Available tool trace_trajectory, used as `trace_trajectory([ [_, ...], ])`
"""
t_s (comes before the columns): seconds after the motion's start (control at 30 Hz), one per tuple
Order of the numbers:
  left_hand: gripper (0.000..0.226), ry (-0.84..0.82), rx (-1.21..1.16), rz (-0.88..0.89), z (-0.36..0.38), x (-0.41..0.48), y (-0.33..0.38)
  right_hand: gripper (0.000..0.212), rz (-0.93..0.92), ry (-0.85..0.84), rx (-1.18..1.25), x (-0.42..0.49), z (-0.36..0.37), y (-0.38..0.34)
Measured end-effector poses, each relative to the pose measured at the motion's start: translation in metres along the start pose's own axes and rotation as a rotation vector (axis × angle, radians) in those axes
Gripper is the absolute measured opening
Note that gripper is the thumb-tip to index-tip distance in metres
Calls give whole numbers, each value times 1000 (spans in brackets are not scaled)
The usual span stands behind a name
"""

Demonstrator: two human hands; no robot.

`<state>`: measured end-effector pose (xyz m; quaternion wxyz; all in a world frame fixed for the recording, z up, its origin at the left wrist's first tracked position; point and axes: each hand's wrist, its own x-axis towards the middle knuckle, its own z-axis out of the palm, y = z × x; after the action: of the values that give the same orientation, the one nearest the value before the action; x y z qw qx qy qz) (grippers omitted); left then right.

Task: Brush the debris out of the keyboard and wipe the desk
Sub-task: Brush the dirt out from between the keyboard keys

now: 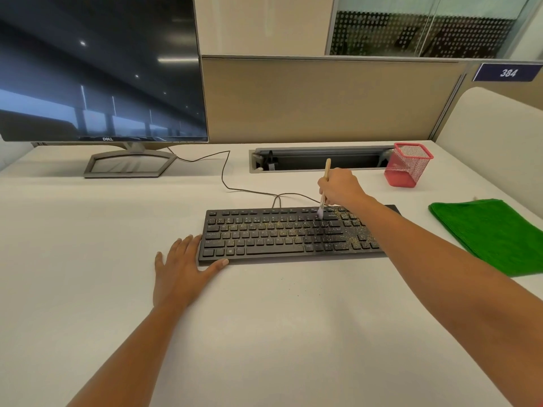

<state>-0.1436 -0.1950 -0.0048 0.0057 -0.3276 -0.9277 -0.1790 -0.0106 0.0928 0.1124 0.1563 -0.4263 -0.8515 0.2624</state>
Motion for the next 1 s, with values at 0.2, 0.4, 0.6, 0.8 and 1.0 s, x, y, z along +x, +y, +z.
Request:
trace_trajectory([
  [0.2,108,-7,-3,-11,1,0,0,36,-20,22,28,-2,1,4],
  [0.4,107,-13,-23,-9,-1,-1,1,34,-37,25,14,-4,-2,4],
  [0.6,105,3,-10,-4,0,0,0,34,-22,-111,207,-7,0,3],
  [0.8,105,-4,-5,-4,0,0,0,35,21,-4,-219,-8,-13,11],
  [1.0,97,-6,-17,-7,0,0,1,36,20,59,-75,-2,-16,14],
])
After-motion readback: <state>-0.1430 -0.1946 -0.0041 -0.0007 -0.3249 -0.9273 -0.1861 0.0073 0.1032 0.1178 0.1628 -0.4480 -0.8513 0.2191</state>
